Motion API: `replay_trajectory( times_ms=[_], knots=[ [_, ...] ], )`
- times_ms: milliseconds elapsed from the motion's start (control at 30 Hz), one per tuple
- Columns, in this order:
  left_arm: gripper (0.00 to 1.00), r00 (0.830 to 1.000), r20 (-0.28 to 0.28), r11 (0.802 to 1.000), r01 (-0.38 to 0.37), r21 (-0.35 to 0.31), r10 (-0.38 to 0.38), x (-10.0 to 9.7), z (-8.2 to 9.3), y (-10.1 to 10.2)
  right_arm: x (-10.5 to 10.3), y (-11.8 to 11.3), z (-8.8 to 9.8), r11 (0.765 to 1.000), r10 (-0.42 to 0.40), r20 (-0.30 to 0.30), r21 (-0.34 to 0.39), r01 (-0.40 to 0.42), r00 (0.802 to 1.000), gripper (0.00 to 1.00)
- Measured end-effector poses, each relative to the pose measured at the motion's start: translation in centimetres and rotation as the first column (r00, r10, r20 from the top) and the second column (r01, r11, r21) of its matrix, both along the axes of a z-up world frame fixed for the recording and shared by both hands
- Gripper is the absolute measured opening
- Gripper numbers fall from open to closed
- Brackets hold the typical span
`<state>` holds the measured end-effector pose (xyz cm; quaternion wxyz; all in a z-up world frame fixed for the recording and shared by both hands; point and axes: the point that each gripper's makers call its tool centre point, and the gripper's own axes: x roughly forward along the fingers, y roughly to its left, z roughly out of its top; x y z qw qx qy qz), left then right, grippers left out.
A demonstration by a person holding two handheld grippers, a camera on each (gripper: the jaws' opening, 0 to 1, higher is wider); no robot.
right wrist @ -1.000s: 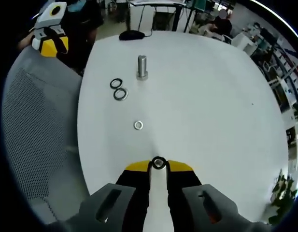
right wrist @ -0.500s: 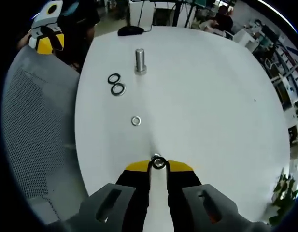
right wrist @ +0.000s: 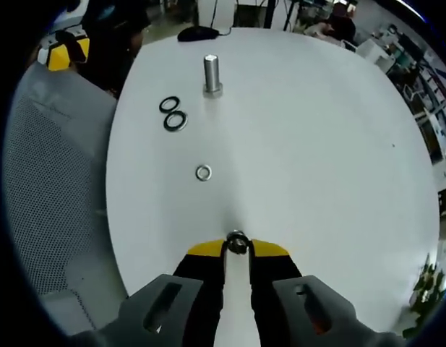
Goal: Place the washer onto the threaded stud by aligning its center hole with the stud, sliding it down to the base, and recovering from edge contact or off-axis alignment until the washer reaches the visible bottom stop.
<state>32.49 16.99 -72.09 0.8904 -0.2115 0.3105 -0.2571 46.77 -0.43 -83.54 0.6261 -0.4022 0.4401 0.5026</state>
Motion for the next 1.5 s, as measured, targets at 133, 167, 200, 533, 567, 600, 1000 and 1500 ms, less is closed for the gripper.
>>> replay_trajectory(
  times_ms=[133, 167, 200, 533, 567, 600, 1000, 1500],
  knots=[
    [0.1, 1.0, -0.001, 1.0, 0.001, 0.001, -0.001, 0.0, 0.0, 0.0, 0.2, -0.2, -0.8, 1.0, 0.004, -0.011, -0.011, -0.004, 1.0, 0.13],
    [0.1, 1.0, -0.002, 1.0, 0.0, 0.0, 0.0, 0.0, 0.0, 0.0, 0.2, -0.2, -1.0, 1.0, 0.005, -0.018, -0.016, -0.005, 1.0, 0.13],
    [0.1, 1.0, -0.002, 1.0, -0.001, 0.0, 0.001, 0.0, 0.0, 0.0, 0.2, -0.3, -1.2, 1.0, 0.008, -0.02, -0.017, -0.008, 1.0, 0.13],
    [0.1, 1.0, -0.002, 1.0, 0.0, -0.002, 0.0, 0.1, 0.0, 0.0, 0.1, -0.4, -2.3, 0.999, 0.029, -0.037, -0.043, -0.031, 0.999, 0.13],
    [0.1, 1.0, -0.003, 1.0, 0.0, -0.002, 0.0, 0.1, 0.0, 0.0, 0.1, -0.3, -2.3, 0.999, 0.03, -0.038, -0.042, -0.031, 0.999, 0.13],
    [0.1, 1.0, -0.003, 1.0, 0.0, -0.002, 0.0, 0.1, 0.0, 0.0, 0.2, -0.3, -2.3, 0.999, 0.029, -0.037, -0.039, -0.031, 0.999, 0.13],
    [0.1, 1.0, -0.001, 1.0, 0.001, -0.004, -0.001, 0.0, 0.0, -0.1, 0.2, 1.1, -0.4, 0.998, -0.015, -0.03, 0.056, 0.017, 0.999, 0.24],
    [0.1, 1.0, 0.007, 1.0, -0.001, -0.003, 0.001, 0.1, 0.1, 0.0, -2.3, 6.1, 0.0, 0.988, 0.107, -0.048, 0.114, -0.101, 0.993, 0.24]
  ],
)
